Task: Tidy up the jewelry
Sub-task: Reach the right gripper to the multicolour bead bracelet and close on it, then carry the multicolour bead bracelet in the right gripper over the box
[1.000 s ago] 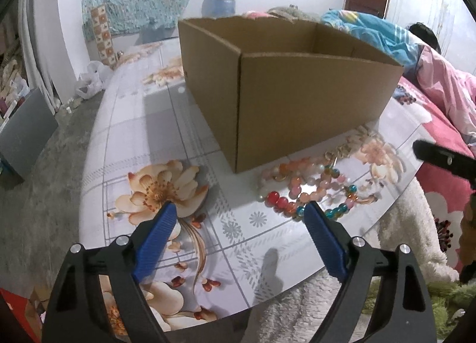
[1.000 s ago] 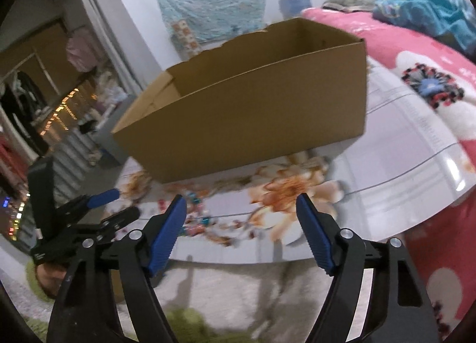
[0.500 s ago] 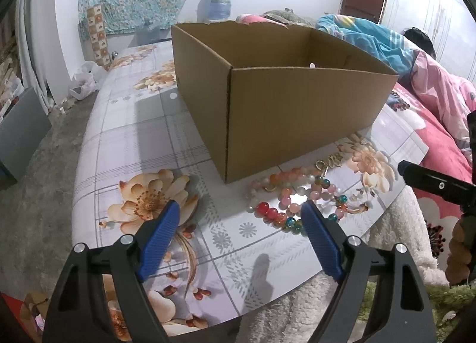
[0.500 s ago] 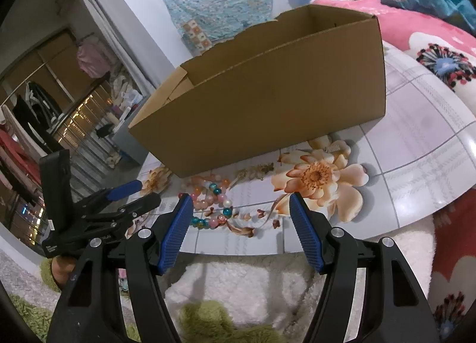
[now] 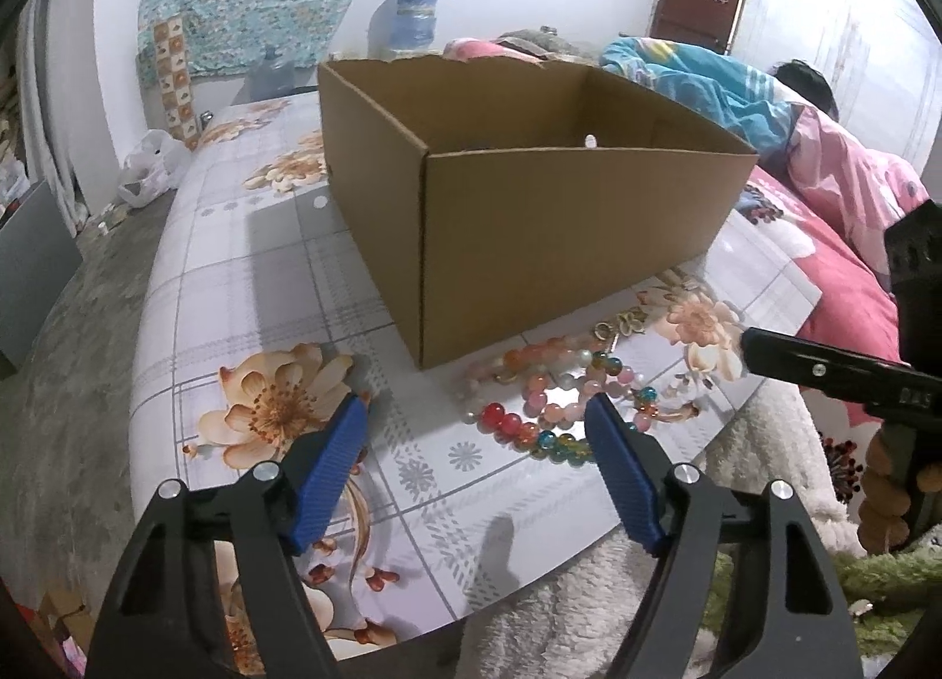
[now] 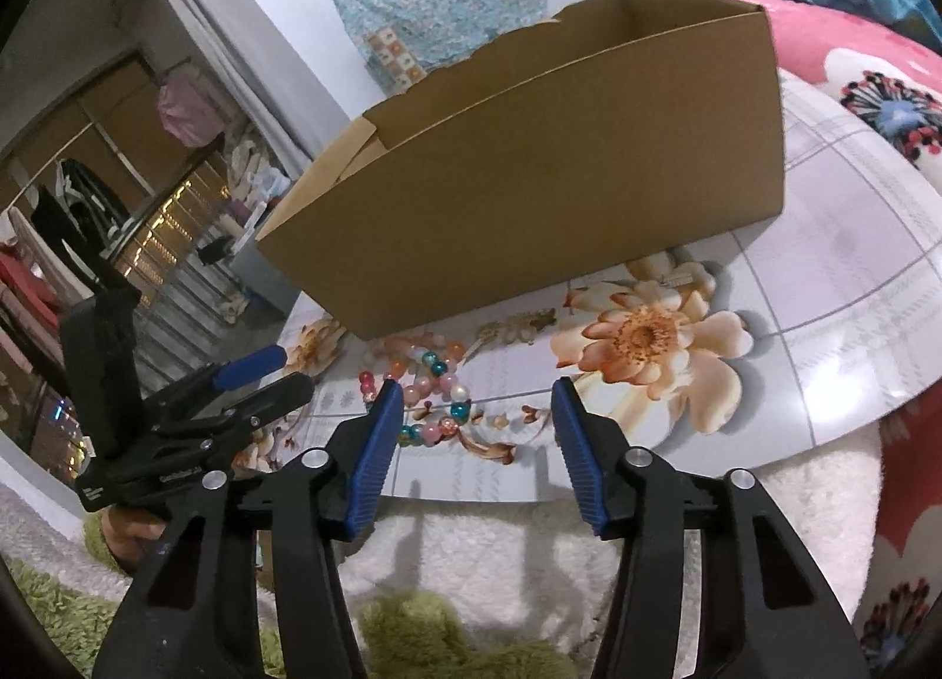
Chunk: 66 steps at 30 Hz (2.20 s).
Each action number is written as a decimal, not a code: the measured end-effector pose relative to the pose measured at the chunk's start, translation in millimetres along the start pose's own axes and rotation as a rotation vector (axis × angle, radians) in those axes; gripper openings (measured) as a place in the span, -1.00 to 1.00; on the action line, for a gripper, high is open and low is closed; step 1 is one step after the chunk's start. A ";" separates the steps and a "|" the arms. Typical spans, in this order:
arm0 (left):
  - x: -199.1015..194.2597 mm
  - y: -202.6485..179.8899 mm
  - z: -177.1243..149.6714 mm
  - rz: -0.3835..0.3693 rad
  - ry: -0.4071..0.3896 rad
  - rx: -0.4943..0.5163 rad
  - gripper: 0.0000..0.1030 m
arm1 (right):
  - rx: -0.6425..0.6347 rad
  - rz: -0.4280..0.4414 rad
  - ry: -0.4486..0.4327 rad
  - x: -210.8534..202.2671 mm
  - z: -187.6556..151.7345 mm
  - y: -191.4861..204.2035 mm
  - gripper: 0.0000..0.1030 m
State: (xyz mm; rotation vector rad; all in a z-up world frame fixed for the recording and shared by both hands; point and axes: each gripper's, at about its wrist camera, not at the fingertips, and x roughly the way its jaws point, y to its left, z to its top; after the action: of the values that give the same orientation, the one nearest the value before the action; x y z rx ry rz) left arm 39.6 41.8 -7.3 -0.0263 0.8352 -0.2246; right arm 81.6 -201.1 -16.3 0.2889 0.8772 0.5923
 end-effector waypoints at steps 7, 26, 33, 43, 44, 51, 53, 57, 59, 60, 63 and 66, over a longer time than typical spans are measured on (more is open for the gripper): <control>12.5 -1.3 6.8 -0.007 0.038 0.047 0.17 | -0.068 -0.004 0.036 17.3 6.9 16.0 -0.25; 51.8 8.5 14.0 -0.049 0.142 0.063 -0.48 | -0.170 -0.097 0.156 56.1 9.5 32.0 -0.82; 55.5 8.3 14.5 -0.048 0.129 0.075 -0.67 | -0.159 -0.087 0.178 62.7 10.4 31.3 -0.87; 41.3 15.2 14.9 -0.072 0.079 0.052 -0.82 | -0.161 -0.066 0.130 51.8 12.3 35.1 -1.00; 37.2 15.7 15.7 -0.080 0.069 0.045 -0.82 | -0.165 -0.063 0.126 50.2 12.3 36.1 -1.00; 6.3 7.5 19.8 -0.104 0.006 0.063 -0.82 | -0.192 -0.029 0.079 27.7 6.5 41.2 -1.00; -4.5 3.7 20.8 -0.116 -0.014 0.065 -0.82 | -0.194 -0.020 0.062 21.2 6.4 41.6 -1.00; -22.5 -3.0 19.8 -0.127 -0.052 0.086 -0.82 | -0.190 -0.014 0.029 9.1 2.0 38.0 -1.00; -25.2 -6.4 18.0 -0.116 -0.060 0.098 -0.82 | -0.166 -0.018 0.036 8.3 -0.3 29.9 -1.00; -24.9 -8.1 16.9 -0.111 -0.061 0.103 -0.82 | -0.161 -0.012 0.045 9.6 -1.3 28.9 -0.96; -19.0 -11.4 11.6 -0.089 -0.051 0.104 -0.82 | -0.153 -0.020 0.060 12.0 -3.1 24.3 -0.57; -17.0 -10.1 8.8 -0.079 -0.046 0.098 -0.82 | -0.168 -0.009 0.074 15.0 -5.9 27.4 -0.46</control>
State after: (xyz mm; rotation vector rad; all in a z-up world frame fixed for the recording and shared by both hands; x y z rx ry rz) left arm 33.2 34.9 12.2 0.0274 0.7770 -0.3380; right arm 74.3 -170.1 -16.5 0.1118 0.8935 0.6679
